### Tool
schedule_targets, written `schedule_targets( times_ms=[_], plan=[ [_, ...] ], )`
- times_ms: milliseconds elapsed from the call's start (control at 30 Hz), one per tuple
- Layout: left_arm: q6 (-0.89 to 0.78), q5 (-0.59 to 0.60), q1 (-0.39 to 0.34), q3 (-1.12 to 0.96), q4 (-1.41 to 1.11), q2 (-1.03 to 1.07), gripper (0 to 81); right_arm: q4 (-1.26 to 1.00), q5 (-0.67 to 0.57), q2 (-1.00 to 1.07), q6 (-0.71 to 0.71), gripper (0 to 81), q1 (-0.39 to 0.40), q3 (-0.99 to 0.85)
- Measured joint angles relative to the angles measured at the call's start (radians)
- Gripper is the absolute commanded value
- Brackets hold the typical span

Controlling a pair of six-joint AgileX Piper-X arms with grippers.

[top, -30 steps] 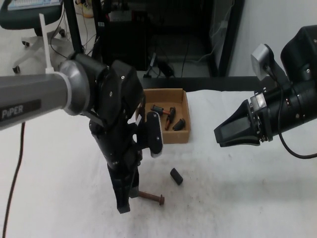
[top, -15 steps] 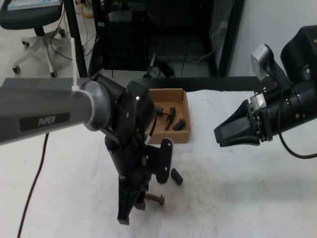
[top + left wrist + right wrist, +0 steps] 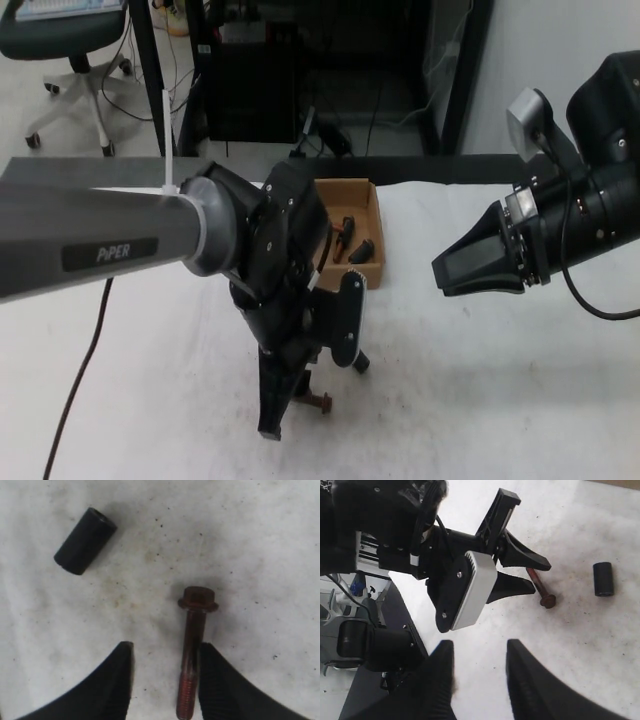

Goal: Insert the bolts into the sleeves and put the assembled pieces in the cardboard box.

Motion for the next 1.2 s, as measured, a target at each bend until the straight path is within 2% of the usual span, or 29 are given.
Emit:
schedule_targets(
  times_ms=[333, 500, 900, 1200],
  plan=[
    [0.000, 0.039, -0.009, 0.000, 0.007, 0.006, 38.6, -0.001, 0.000, 0.000, -0.014, 33.1, 0.000, 0.000],
    [0.000, 0.047, -0.036, 0.000, 0.007, 0.012, 38.6, -0.006, 0.000, 0.000, -0.014, 33.1, 0.000, 0.000],
    [-0.011, -0.069, -0.066, -0.010, 0.002, 0.047, 38.6, -0.006, 0.000, 0.000, -0.014, 33.1, 0.000, 0.000],
    [-0.022, -0.086, -0.065, -0.010, -0.002, 0.047, 38.6, -0.006, 0.000, 0.000, -0.014, 33.1, 0.000, 0.000]
  ],
)
